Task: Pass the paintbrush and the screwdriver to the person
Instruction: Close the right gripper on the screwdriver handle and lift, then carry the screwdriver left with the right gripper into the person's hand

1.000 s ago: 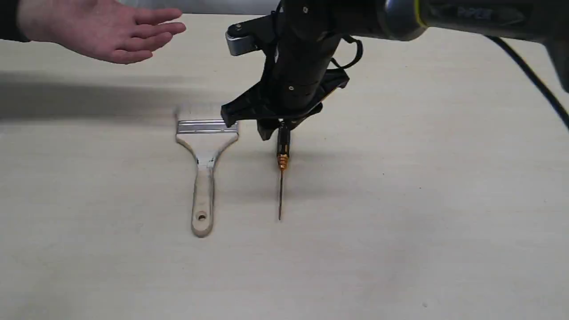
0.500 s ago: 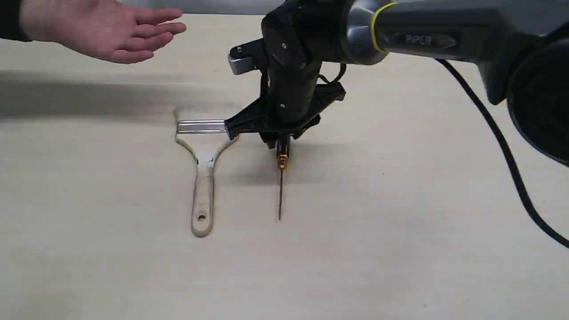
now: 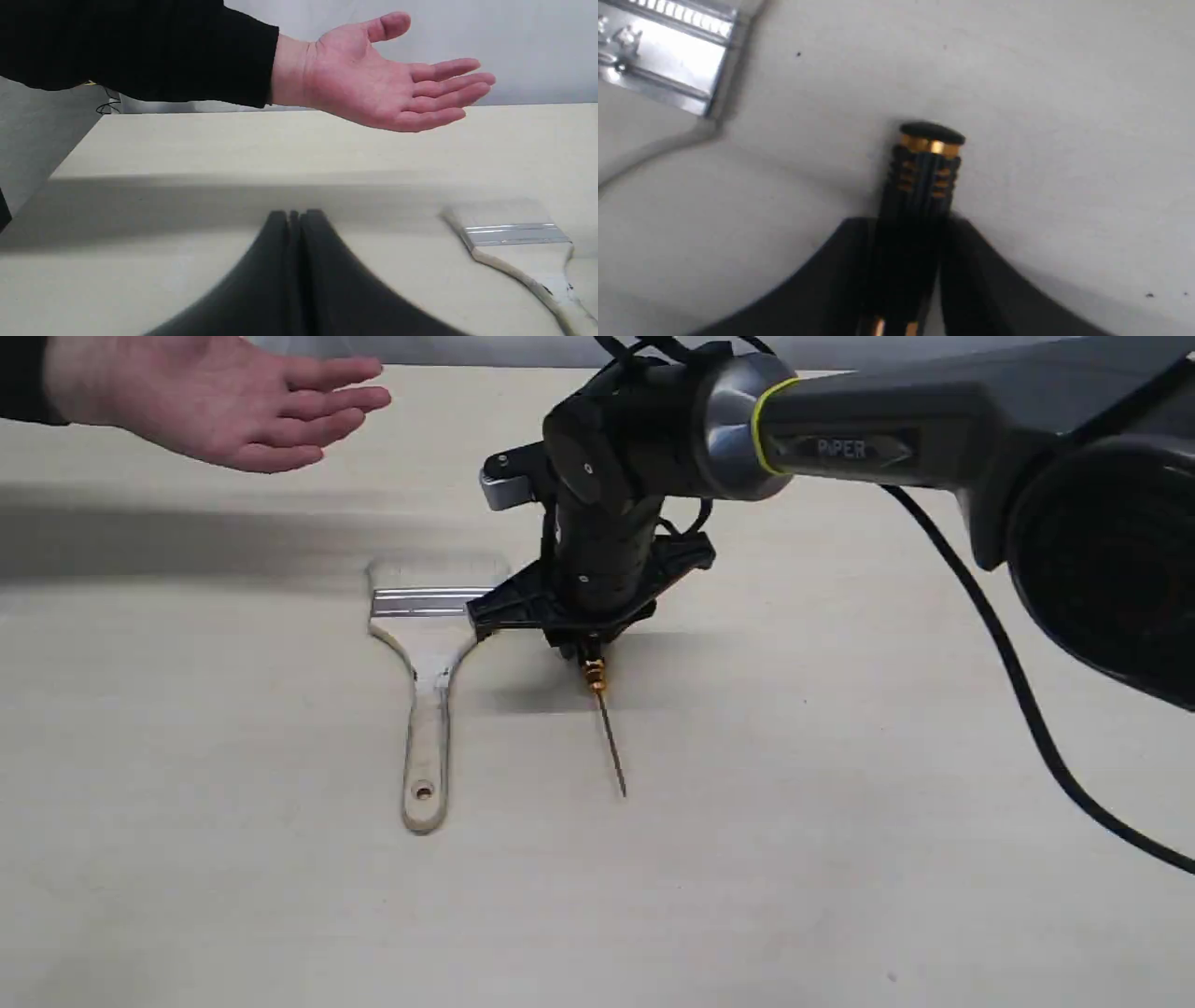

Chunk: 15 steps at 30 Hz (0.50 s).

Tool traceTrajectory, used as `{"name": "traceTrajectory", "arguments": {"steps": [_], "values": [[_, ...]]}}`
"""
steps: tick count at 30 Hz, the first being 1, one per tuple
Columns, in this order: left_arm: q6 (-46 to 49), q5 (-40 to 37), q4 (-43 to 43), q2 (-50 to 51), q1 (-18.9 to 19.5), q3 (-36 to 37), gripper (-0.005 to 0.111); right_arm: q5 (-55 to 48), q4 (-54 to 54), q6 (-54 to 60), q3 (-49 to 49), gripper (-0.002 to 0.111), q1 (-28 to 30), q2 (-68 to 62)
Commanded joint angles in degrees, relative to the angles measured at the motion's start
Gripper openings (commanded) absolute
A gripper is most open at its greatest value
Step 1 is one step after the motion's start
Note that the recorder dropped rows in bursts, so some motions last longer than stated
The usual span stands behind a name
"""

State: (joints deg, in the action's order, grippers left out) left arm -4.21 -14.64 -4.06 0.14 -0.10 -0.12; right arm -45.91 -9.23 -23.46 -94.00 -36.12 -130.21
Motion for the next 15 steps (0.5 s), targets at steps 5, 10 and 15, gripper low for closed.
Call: {"name": "traceTrajectory", "arguments": {"steps": [5, 10, 15], "values": [[-0.1, 0.3, 0.2, -0.1, -0.3, 0.1, 0.0, 0.6, -2.4, -0.4, 0.0, 0.006, 0.1, -0.3], [-0.1, 0.3, 0.2, -0.1, -0.3, 0.1, 0.0, 0.5, -2.2, 0.3, 0.0, 0.004, 0.0, 0.2], [-0.1, 0.3, 0.2, -0.1, -0.3, 0.1, 0.0, -1.3, -1.6, 2.1, 0.0, 0.004, 0.0, 4.1]]}}
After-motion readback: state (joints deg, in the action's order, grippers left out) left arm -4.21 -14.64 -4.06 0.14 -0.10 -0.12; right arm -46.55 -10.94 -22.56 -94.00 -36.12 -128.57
